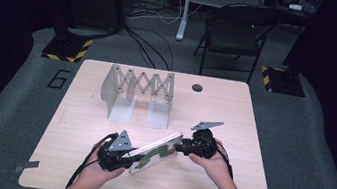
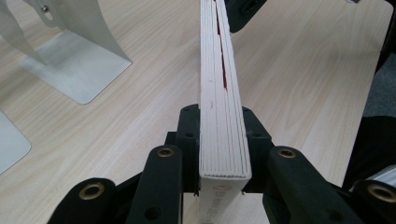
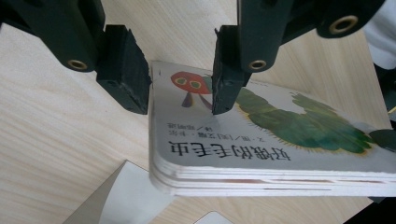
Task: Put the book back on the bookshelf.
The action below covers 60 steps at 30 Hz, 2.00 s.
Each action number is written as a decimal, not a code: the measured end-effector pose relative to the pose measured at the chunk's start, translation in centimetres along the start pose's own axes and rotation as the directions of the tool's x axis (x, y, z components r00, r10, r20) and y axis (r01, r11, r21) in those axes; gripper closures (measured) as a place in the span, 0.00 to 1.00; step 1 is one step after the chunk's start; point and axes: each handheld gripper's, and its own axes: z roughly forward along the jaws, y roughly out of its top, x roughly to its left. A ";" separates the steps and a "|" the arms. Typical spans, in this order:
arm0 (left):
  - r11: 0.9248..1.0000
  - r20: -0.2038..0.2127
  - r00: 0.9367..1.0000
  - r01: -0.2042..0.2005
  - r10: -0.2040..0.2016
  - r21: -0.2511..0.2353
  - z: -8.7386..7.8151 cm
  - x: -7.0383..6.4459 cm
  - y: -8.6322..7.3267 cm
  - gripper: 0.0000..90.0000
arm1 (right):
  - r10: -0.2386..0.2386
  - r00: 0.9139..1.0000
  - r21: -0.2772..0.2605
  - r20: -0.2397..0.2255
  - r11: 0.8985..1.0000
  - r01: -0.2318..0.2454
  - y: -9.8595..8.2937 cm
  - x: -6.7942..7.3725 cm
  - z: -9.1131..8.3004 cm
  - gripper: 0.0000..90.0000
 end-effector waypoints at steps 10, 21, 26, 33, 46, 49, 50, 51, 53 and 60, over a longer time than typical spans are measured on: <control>1.000 0.013 1.000 0.000 0.000 0.015 0.0 -0.3 -0.4 0.80 | -0.007 1.000 0.008 -0.016 1.000 0.007 0.3 0.0 0.5 0.63; 1.000 0.014 0.999 0.030 -0.030 0.005 1.6 -0.1 -0.2 0.76 | -0.006 1.000 0.018 -0.021 1.000 0.006 0.3 0.2 0.8 0.62; 0.999 -0.014 0.999 0.046 -0.045 0.015 2.6 -0.3 0.1 0.76 | -0.001 1.000 0.013 -0.013 1.000 0.001 0.2 0.3 1.0 0.62; 0.998 -0.029 0.998 0.059 -0.059 -0.010 2.6 -0.3 0.1 0.78 | -0.018 1.000 0.019 -0.004 1.000 0.018 0.3 0.4 1.2 0.61; 0.997 -0.056 0.996 0.075 -0.076 -0.014 2.8 -0.6 0.2 0.80 | -0.008 1.000 0.021 -0.005 1.000 0.008 0.3 0.3 1.5 0.60; 0.997 -0.052 0.996 0.075 -0.075 -0.002 2.7 -0.6 0.4 0.82 | -0.006 1.000 0.017 -0.002 1.000 0.006 0.3 0.3 1.5 0.60; 0.997 -0.052 0.996 0.075 -0.075 -0.002 2.7 -0.6 0.4 0.82 | -0.006 1.000 0.017 -0.002 1.000 0.006 0.3 0.3 1.5 0.60; 0.997 -0.051 0.996 0.076 -0.076 0.000 2.7 -0.6 0.4 0.82 | -0.004 1.000 0.015 -0.002 1.000 0.004 0.3 0.3 1.5 0.60; 0.996 -0.045 0.996 0.084 -0.083 0.004 2.7 -0.6 0.5 0.83 | -0.006 1.000 0.019 -0.008 1.000 0.006 0.3 0.3 1.5 0.60; 0.997 -0.052 0.996 0.072 -0.070 0.029 2.0 -0.7 0.3 0.84 | -0.013 1.000 0.025 -0.028 1.000 0.014 0.3 0.5 1.6 0.60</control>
